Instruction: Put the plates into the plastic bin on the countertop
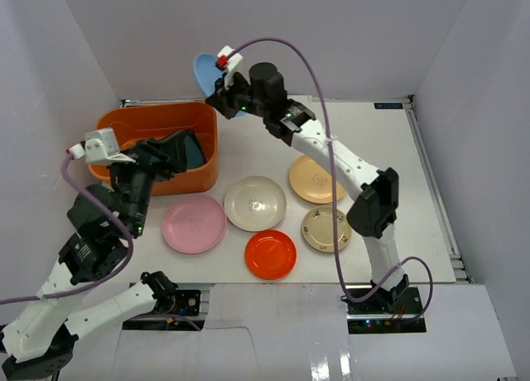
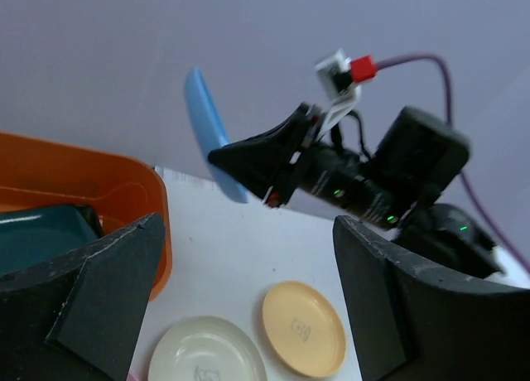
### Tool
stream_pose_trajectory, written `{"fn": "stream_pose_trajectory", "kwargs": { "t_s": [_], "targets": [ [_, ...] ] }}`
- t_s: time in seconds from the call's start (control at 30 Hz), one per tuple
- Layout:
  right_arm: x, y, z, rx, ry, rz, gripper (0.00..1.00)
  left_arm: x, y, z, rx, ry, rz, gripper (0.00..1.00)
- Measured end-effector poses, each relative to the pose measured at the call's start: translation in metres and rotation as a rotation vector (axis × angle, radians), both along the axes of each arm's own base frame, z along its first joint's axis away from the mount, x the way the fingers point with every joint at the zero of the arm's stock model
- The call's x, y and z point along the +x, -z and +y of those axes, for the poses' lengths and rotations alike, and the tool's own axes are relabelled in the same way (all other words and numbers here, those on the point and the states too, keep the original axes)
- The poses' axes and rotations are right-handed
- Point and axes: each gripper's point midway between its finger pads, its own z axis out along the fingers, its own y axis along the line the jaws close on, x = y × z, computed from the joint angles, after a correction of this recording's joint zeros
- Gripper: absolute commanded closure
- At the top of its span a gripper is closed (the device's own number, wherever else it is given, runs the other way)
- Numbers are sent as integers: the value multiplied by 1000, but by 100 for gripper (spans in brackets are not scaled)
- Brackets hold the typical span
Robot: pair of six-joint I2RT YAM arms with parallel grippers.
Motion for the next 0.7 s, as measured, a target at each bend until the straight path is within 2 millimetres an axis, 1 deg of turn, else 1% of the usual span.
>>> {"fn": "stream_pose_trajectory", "kwargs": {
  "t_s": [0.07,0.1,0.2,0.3,0.43,0.47,0.53,0.6,0.63,0.7],
  "targets": [
    [-7,3,34,11,-75,-32,92,-10,-11,18,-31,-33,-46,5],
    [-14,9,52,12,-116,-48,92,-13,-15,25,-41,-48,-64,5],
    [-34,32,90,-1,-193,-79,92,-19,-23,36,-52,-72,-100,5],
    [-54,57,125,-1,-250,-117,92,-19,-23,39,-33,-86,-103,5],
    [-70,93,171,15,-274,-155,92,-13,-10,33,12,-87,-79,5],
    [-72,103,179,20,-271,-161,92,-12,-6,32,24,-87,-70,5],
    [-71,127,190,11,-255,-157,92,-10,-1,30,37,-87,-60,5],
    [-65,151,195,-6,-228,-148,92,-8,2,28,48,-86,-53,5],
    [-61,161,196,-13,-213,-143,86,-8,3,28,51,-86,-50,5],
    [-50,159,196,15,-172,-157,69,-7,4,27,54,-86,-48,5]
  ]
}}
